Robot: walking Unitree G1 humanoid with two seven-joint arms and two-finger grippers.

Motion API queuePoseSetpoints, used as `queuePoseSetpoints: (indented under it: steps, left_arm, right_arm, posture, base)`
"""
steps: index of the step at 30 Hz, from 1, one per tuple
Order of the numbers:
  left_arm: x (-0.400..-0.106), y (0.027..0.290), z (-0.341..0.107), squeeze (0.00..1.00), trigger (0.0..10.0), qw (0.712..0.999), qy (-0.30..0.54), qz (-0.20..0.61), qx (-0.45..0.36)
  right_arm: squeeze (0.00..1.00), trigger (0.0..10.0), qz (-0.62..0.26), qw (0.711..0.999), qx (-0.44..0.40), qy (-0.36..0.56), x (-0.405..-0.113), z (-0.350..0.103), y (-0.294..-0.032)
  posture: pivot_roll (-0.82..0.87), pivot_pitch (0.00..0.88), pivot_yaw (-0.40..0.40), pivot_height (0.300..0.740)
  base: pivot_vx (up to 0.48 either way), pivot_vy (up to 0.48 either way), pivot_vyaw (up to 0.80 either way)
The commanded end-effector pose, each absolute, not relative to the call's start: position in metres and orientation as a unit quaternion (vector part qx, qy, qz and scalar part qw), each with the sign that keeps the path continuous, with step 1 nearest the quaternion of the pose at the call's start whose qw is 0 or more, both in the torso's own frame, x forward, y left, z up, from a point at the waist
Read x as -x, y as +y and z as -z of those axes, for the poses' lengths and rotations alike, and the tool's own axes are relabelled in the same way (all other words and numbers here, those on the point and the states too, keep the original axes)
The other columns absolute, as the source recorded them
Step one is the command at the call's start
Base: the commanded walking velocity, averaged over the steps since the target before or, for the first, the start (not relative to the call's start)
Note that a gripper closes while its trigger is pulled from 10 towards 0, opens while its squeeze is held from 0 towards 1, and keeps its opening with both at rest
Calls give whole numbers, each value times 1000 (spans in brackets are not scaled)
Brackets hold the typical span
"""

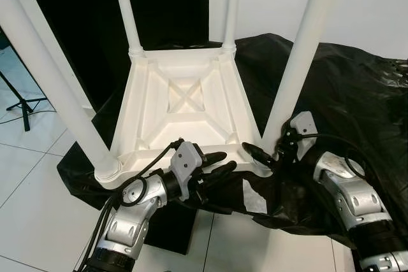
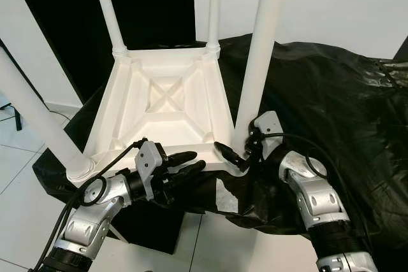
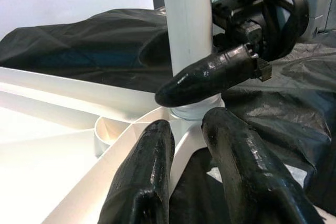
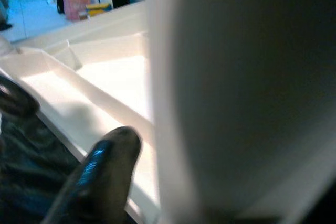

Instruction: Building children table

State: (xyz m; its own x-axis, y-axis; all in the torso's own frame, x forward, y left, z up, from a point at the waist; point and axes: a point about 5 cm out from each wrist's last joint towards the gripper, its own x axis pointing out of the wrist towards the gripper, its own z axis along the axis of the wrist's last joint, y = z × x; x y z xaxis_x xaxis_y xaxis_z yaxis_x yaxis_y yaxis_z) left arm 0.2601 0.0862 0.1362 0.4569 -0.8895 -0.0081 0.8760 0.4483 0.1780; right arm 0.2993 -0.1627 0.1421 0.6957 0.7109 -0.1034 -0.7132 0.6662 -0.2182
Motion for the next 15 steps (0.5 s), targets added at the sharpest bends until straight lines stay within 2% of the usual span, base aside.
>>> queuePoseSetpoints:
  steps: [1,8,15]
  left_arm:
    - [-263,90,-135,0,10000,866,-40,492,-84]
    - [-262,92,-134,0,10000,867,-38,489,-86]
    - [-261,91,-133,0,10000,868,-36,487,-84]
  right_arm:
    - [0,0,-412,901,132,13,-301,-139,-159]
    - [0,0,-402,908,113,24,-302,-136,-163]
    - [0,0,-326,939,100,31,-300,-130,-163]
  posture:
    - [-28,0,-10,740]
    - [-24,0,-15,740]
    - [-30,0,-17,740]
  base:
    - [0,0,0]
    - [0,0,0]
    - [0,0,0]
